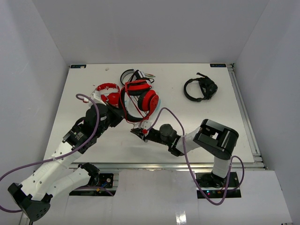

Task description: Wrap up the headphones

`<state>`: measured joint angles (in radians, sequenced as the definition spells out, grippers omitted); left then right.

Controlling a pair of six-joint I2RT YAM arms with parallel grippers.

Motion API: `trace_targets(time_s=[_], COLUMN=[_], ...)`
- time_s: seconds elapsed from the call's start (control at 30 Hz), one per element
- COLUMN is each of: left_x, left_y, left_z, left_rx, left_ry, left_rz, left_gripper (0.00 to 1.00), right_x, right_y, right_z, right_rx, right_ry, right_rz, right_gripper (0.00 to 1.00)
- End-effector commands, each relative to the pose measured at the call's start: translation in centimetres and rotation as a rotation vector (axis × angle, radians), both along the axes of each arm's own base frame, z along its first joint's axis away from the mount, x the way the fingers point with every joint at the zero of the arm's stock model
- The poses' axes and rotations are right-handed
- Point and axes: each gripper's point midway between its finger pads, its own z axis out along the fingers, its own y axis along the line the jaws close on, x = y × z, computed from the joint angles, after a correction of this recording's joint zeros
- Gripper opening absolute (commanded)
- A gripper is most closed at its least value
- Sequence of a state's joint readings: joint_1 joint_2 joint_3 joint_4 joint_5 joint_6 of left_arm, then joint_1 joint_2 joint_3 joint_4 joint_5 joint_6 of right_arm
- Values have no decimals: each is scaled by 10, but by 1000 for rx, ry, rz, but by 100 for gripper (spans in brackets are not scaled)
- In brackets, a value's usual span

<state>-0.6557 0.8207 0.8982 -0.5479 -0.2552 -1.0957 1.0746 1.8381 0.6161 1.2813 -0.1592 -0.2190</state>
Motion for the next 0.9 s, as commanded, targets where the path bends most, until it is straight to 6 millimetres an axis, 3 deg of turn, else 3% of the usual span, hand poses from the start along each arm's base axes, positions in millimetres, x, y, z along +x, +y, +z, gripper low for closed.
trace_targets(time_s=[0.0, 0.13, 0.43, 0.6, 0.87], left_x=[4, 10, 23, 28, 38], left_y=[13, 29, 52, 67, 75], left_z=[22, 18, 7, -4, -12], left_rx=[-20, 52, 201, 283, 370], left_ry=[-63, -59, -24, 6, 35], left_rz=[67, 141, 262, 339, 392], left_gripper=[0, 0, 0, 0, 0], right_x=[2, 5, 0, -19, -47], right_y=[-50, -74, -115, -140, -182], right_z=[166, 175, 157, 174, 183], right_rx=[558, 564, 521, 578, 645], right_ry=[-320, -342, -312, -327, -341], right_rz=[-155, -225, -311, -285, -258], right_gripper=[8, 8, 8, 8, 8])
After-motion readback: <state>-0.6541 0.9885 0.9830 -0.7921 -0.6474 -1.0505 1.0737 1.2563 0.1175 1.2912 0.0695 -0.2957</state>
